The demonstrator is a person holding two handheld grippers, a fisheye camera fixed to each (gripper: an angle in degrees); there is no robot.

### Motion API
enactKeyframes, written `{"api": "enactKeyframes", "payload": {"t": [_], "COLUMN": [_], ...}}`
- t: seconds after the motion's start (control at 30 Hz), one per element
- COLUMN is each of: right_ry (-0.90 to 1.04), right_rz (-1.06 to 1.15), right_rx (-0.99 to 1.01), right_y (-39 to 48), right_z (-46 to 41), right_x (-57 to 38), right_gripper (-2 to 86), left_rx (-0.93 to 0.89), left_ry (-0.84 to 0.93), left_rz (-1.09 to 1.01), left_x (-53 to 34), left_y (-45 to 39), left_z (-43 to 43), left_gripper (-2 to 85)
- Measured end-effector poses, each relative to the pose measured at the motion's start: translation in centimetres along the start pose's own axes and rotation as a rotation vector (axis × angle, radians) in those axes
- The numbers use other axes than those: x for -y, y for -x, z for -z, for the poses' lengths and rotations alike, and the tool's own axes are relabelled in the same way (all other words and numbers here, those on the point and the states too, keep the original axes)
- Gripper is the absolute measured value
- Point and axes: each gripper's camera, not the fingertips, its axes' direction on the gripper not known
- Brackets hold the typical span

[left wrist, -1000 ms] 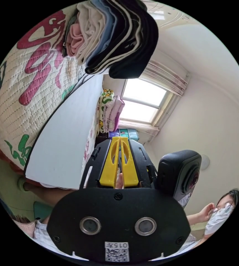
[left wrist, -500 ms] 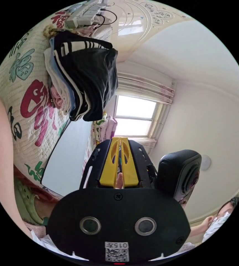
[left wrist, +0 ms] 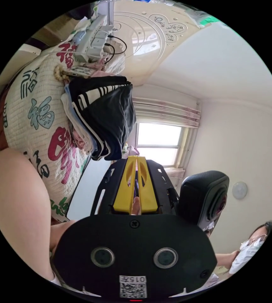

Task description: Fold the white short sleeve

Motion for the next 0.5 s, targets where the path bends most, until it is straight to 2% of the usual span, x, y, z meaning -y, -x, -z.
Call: {"api": "enactKeyframes", "payload": {"t": [0.3,0.5], "right_ry": [-0.113,-0.207], "right_rz": [-0.002,-0.049], "right_rx": [0.031,0.126], "right_y": [1.3,1.8], "right_z": [-0.6,-1.8], "right_x": [3.3,4.0], "right_gripper": [-1.0,-1.0], "left_rx": [0.027,0.122], "left_ry": [-0.102,-0.177], "left_rz": [-0.026,-0.087], "left_x": [3.7,4.4], "left_y": [-0.9,-1.9], "left_z": [0.4,-0.4], "left_gripper": [-0.9,-0.9]}}
